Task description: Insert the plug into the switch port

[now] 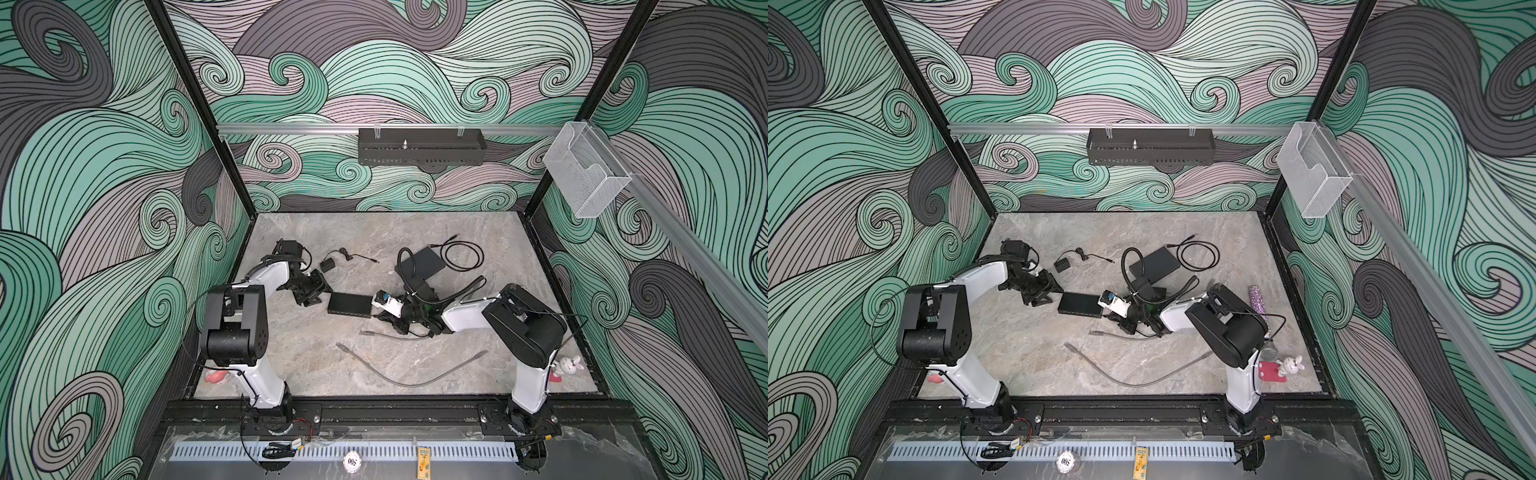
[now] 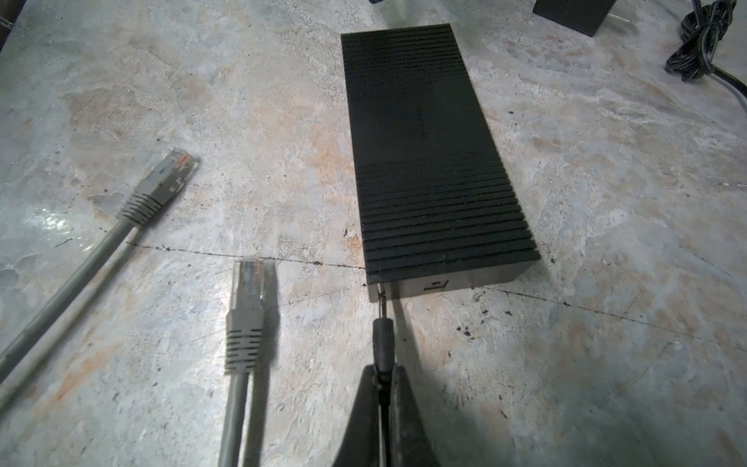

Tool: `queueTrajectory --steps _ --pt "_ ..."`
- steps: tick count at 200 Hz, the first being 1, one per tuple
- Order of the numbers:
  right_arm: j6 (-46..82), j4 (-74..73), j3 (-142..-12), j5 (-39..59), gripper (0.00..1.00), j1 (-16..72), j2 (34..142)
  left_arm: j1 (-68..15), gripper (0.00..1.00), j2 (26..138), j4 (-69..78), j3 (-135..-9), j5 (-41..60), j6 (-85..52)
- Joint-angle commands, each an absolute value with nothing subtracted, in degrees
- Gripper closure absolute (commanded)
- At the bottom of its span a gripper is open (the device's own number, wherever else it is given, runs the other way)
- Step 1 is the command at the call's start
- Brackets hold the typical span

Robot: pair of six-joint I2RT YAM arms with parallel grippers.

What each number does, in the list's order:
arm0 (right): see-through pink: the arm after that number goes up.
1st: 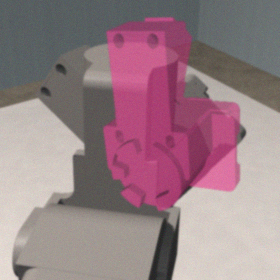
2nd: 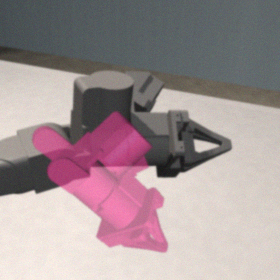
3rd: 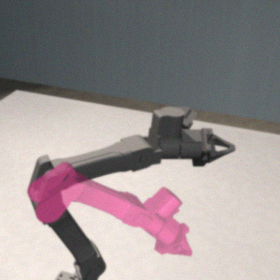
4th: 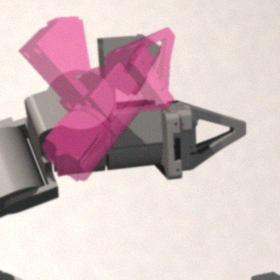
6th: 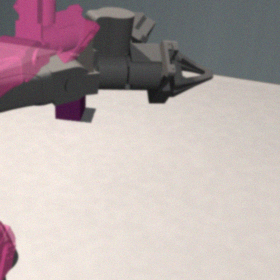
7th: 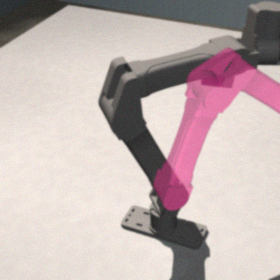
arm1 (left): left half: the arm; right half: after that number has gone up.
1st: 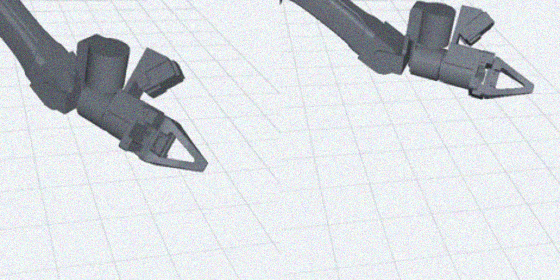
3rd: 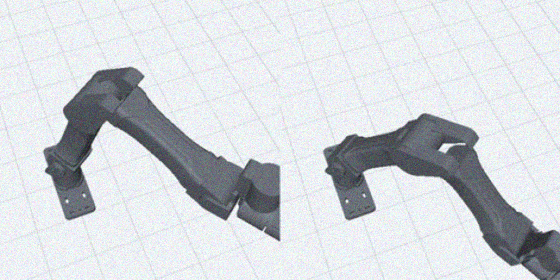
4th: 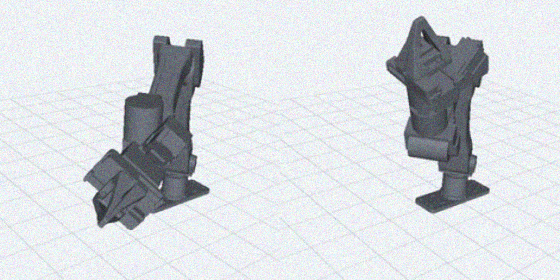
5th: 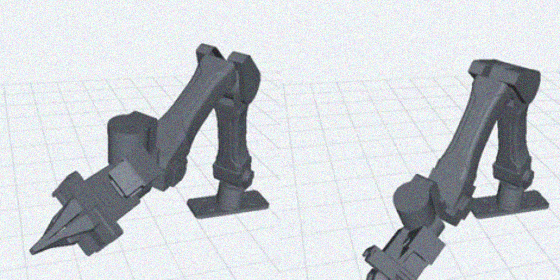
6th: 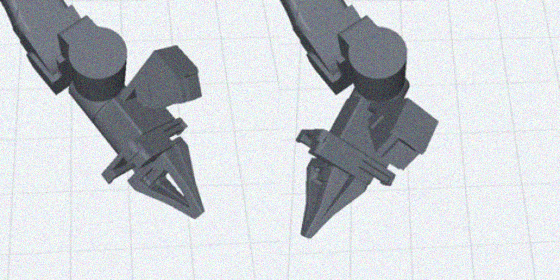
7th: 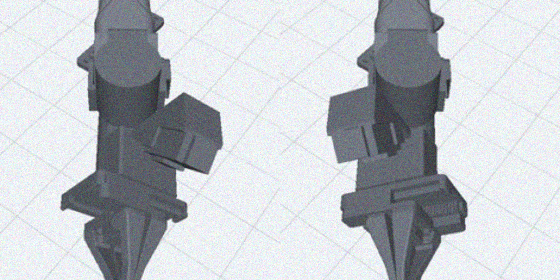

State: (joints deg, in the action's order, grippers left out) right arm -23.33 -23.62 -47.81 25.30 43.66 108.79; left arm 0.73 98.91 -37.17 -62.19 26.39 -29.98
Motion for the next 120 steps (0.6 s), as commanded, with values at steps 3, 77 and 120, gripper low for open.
queueTrajectory --steps 3,77,120 --pt "-22.12 -25.48 -49.44 25.83 1.00 44.93 109.64 1.28 0.46 98.90 -39.37 -64.60 24.72 -28.94" --pt "-20.48 -27.70 -51.65 25.02 1.00 48.29 110.59 1.32 0.45 99.09 -40.14 -65.84 20.82 -27.31" --pt "-22.31 -27.01 -47.93 20.39 1.00 47.75 108.89 1.14 0.47 99.65 -38.93 -66.30 22.11 -28.88"
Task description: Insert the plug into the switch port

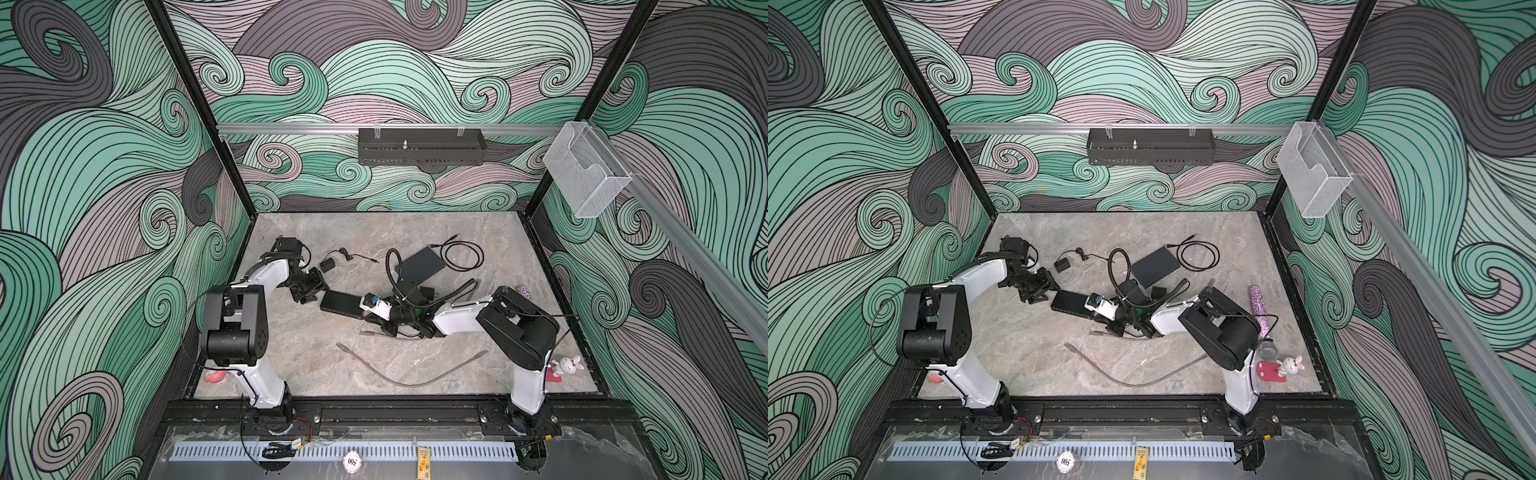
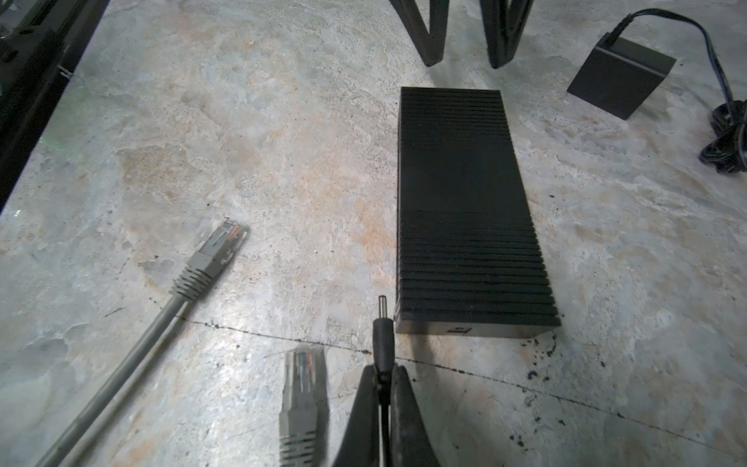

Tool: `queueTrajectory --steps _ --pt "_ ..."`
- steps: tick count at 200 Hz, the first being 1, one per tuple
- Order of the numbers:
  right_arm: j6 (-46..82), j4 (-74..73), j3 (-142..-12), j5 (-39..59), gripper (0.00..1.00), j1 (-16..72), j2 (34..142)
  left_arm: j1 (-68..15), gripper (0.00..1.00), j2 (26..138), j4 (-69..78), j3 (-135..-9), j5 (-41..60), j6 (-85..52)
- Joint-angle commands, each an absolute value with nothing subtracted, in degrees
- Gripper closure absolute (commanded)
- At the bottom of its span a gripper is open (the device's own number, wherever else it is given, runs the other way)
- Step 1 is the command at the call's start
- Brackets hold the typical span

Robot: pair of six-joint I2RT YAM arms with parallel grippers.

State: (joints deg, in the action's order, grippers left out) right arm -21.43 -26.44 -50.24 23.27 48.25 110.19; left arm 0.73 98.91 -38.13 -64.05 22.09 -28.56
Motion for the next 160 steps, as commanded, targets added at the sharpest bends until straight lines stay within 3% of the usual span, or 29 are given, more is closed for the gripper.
queueTrajectory --steps 1,98,116,160 --pt "-22.32 -27.13 -47.78 20.39 1.00 47.69 108.85 1.14 0.48 99.75 -39.02 -66.37 22.13 -28.85" --pt "-22.64 -27.06 -50.71 18.99 1.00 45.99 111.26 -0.26 0.50 105.73 -42.14 -72.00 21.14 -27.63" --pt "-23.35 -26.54 -51.16 19.59 1.00 45.53 110.94 -0.31 0.61 106.64 -41.97 -71.50 21.30 -27.10" --pt "-24.09 -26.10 -51.70 20.88 1.00 45.09 110.91 -0.26 0.61 106.34 -42.50 -70.92 19.60 -26.12"
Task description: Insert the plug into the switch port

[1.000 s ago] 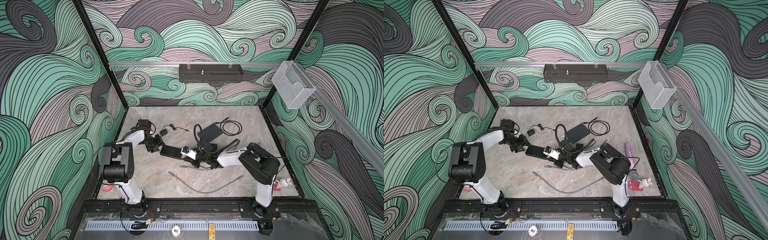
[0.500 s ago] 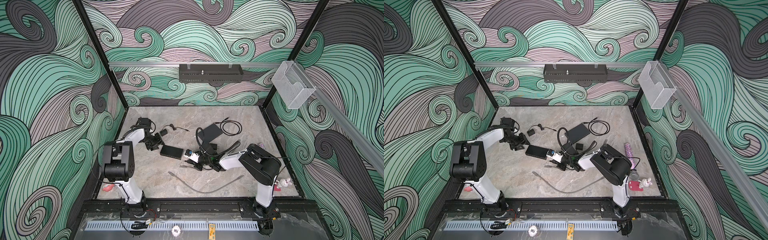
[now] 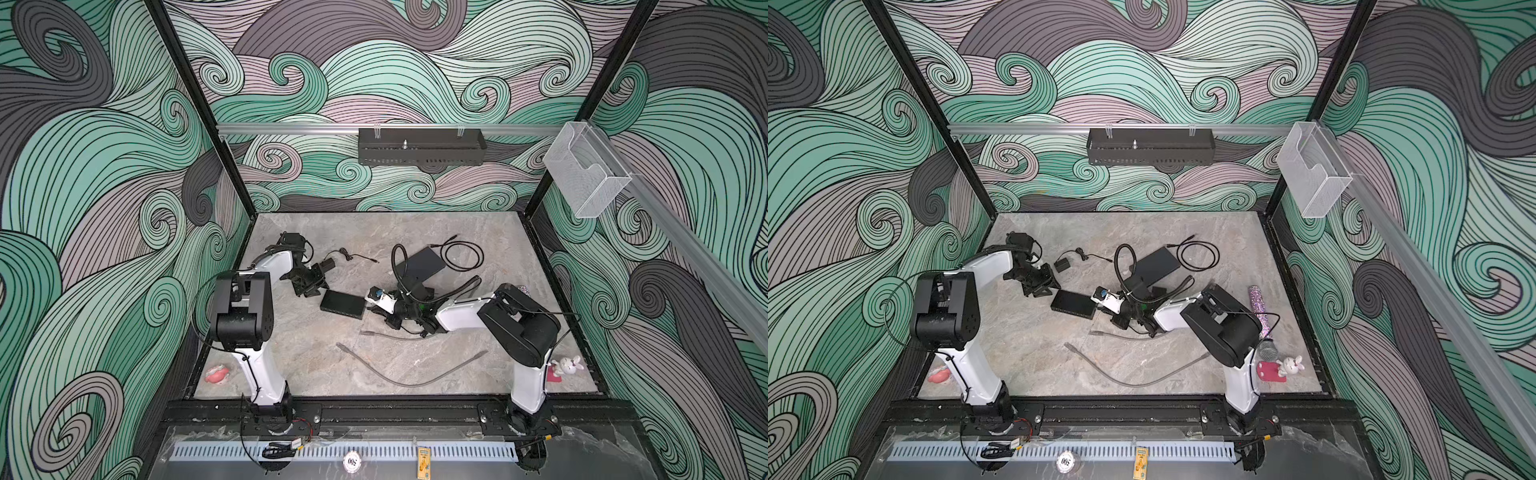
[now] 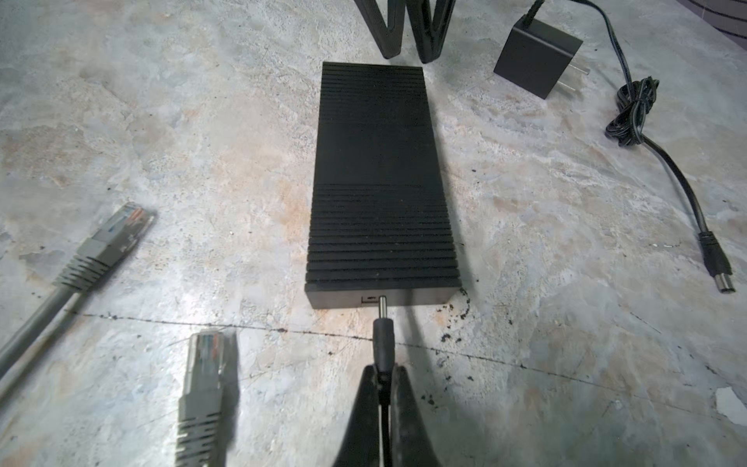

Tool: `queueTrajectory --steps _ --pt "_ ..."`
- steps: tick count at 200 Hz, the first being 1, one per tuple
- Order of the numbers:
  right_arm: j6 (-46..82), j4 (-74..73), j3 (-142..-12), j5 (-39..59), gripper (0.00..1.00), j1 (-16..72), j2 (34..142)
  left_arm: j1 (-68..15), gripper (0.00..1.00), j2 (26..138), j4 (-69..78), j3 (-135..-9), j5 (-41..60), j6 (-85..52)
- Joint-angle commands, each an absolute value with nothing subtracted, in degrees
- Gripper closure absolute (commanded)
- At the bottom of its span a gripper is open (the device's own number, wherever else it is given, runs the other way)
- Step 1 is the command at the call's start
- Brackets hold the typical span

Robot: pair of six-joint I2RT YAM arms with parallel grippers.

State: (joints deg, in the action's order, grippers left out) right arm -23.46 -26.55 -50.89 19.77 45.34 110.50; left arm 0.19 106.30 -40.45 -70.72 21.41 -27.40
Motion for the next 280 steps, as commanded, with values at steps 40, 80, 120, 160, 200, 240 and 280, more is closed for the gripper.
queueTrajectory --steps 40,80,120,160,200,240,280 --pt "-23.91 -25.18 -52.15 21.48 1.00 45.09 110.50 -0.66 0.75 106.58 -43.19 -70.04 19.62 -25.24" --pt "-23.12 -24.88 -52.87 22.42 1.00 45.09 111.45 -0.97 0.74 106.69 -44.25 -69.41 19.42 -24.88" --pt "-22.89 -24.45 -53.40 22.87 1.00 45.09 111.88 -0.97 0.73 106.85 -44.47 -68.89 20.30 -24.22" --pt "-22.58 -23.40 -53.98 22.68 1.00 45.09 112.32 -1.06 0.74 107.73 -44.58 -69.59 21.23 -23.72" --pt "-22.50 -23.07 -54.36 22.91 1.00 45.09 112.59 -1.08 0.74 107.93 -44.58 -69.72 21.45 -23.56" --pt "-22.15 -23.07 -54.57 23.58 1.00 45.18 112.76 -1.07 0.74 108.19 -44.50 -69.92 21.79 -23.56" --pt "-21.92 -22.98 -54.87 23.93 1.00 45.28 113.07 -1.14 0.74 108.37 -44.54 -69.97 22.16 -23.56"
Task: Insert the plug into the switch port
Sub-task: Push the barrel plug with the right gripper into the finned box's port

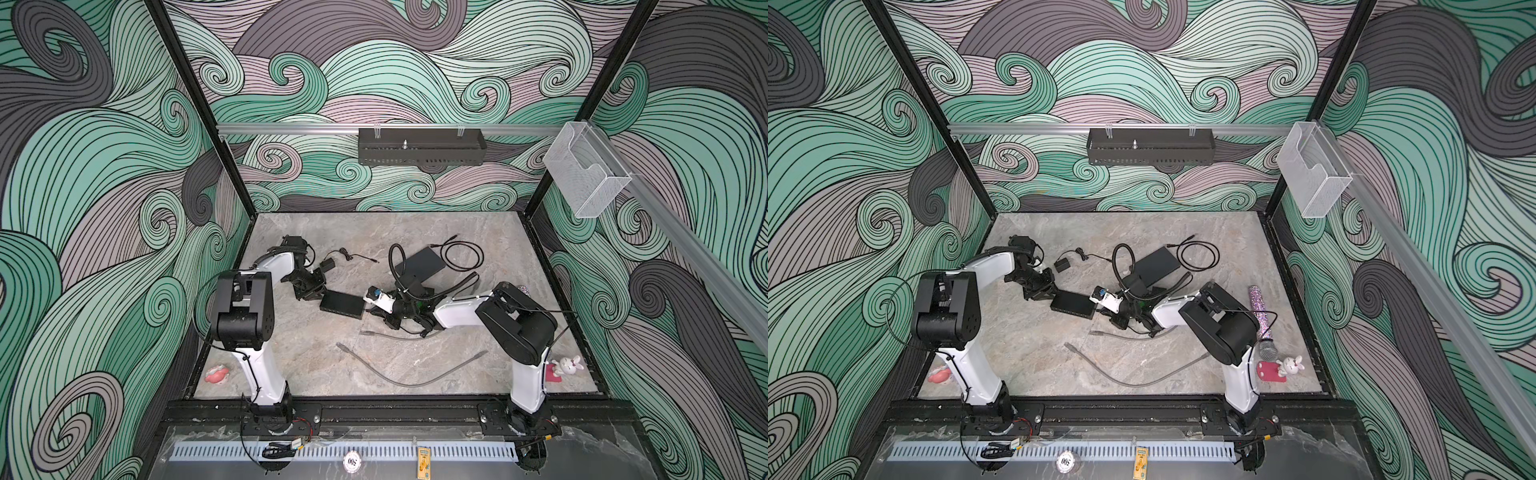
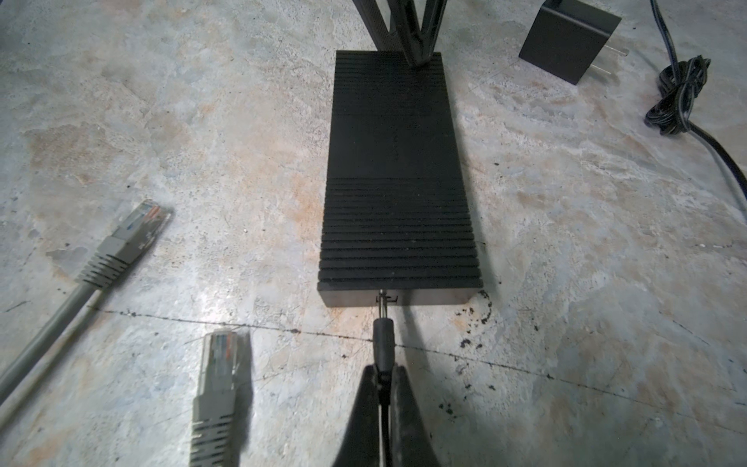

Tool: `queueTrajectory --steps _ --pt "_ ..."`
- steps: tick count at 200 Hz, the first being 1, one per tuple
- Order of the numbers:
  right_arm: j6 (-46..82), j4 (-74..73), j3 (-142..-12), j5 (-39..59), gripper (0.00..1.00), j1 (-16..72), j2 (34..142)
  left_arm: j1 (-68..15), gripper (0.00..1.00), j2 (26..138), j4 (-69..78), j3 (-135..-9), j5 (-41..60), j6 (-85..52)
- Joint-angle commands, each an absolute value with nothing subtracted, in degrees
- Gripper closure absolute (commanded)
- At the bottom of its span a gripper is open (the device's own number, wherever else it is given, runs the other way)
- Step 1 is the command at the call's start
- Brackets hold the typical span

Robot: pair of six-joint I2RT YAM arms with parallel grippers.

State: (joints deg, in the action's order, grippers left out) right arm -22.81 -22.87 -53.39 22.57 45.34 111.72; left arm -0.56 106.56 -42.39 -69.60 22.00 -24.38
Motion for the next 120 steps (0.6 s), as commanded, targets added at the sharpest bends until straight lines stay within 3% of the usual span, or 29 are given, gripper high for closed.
queueTrajectory --steps 1,120 --pt "-21.95 -23.01 -54.90 23.96 1.00 45.27 113.09 -1.14 0.74 108.37 -44.51 -70.01 22.15 -23.56" --pt "-21.18 -27.70 -53.24 23.88 1.00 45.40 113.29 -1.63 0.74 109.13 -44.74 -70.36 22.59 -23.32"
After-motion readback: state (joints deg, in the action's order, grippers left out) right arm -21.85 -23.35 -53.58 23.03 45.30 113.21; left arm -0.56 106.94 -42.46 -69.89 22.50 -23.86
